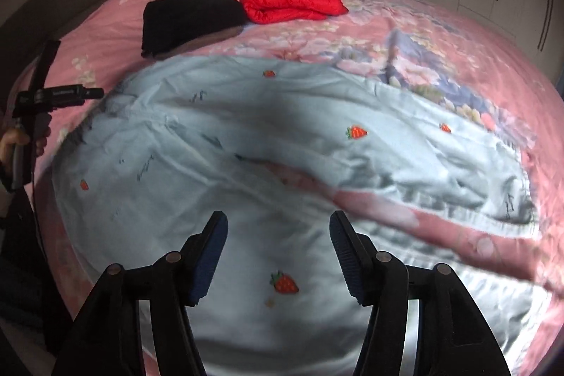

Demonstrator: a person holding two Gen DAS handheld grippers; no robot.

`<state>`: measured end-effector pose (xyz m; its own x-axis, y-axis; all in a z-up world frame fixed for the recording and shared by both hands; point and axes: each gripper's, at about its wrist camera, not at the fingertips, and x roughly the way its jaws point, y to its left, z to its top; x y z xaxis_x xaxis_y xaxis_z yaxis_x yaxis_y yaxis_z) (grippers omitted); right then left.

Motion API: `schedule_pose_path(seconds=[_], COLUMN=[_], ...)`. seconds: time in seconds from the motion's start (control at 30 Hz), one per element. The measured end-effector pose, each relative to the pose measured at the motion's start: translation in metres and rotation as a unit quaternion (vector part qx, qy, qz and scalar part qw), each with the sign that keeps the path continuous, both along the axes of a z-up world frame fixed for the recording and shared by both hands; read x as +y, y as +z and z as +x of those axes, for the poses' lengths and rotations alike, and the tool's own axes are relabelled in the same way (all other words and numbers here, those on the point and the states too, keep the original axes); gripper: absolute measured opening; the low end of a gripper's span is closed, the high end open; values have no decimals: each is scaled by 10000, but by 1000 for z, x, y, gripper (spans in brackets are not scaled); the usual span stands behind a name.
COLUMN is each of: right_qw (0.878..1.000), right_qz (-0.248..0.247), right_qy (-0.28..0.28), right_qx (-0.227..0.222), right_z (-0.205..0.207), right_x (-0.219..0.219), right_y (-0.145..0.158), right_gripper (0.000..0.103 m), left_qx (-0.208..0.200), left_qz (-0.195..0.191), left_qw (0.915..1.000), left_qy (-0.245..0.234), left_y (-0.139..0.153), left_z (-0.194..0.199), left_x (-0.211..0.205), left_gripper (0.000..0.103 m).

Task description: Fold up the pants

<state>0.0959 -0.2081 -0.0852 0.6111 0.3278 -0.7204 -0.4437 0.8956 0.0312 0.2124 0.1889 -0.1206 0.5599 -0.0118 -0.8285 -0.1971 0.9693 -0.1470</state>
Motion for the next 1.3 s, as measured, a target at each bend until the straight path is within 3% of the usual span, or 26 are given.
schedule_pose_path(seconds=[0.1, 0.23, 0.43, 0.53, 0.63, 0.73, 0.83, 0.87, 0.9, 1.03, 1.17, 1.3], right_qw=[9994, 9988, 9968, 9927, 9858, 9800, 9799, 9806, 9813, 9876, 9909, 9896], right_qz=[194, 96, -134, -384, -693, -854, -1008, -1080, -1159, -1052, -818, -696], right_qy=[231, 472, 769, 1087, 1291, 1404, 1436, 1414, 1371, 1148, 1023, 1104], right_qx=[-167, 36, 192, 366, 825, 1124, 953, 817, 695, 183, -325, -612], right_z=[54, 124, 185, 201, 216, 218, 207, 202, 196, 170, 122, 65], right_x=[12, 28, 58, 75, 89, 94, 97, 98, 100, 95, 81, 73], right_y=[9, -1, -3, -9, -30, -48, -51, -49, -46, -16, 28, 53], right_gripper=[65, 65, 65, 65, 65, 63, 30, 12, 9, 6, 6, 5], left_qx=[362, 287, 308, 297, 292, 238, 82, 21, -49, -440, -997, -1258], left_qz=[-218, -633, -683, -628, -575, -519, -507, -470, -416, -325, -396, -418], left_qw=[9988, 9964, 9945, 9938, 9924, 9903, 9892, 9893, 9898, 9910, 9839, 9793], left_qy=[-267, -487, -726, -866, -1047, -1268, -1371, -1377, -1363, -1220, -1427, -1528], left_y=[-17, -24, -30, -29, -28, -26, -18, -15, -12, 6, 29, 42], left_z=[27, 41, 48, 47, 48, 45, 39, 37, 33, 14, -23, -57], left_x=[2, 7, 9, 8, 3, -1, -1, -2, -3, -1, 5, 0], left_gripper=[90, 95, 97, 89, 76, 51, 35, 30, 28, 22, 22, 21])
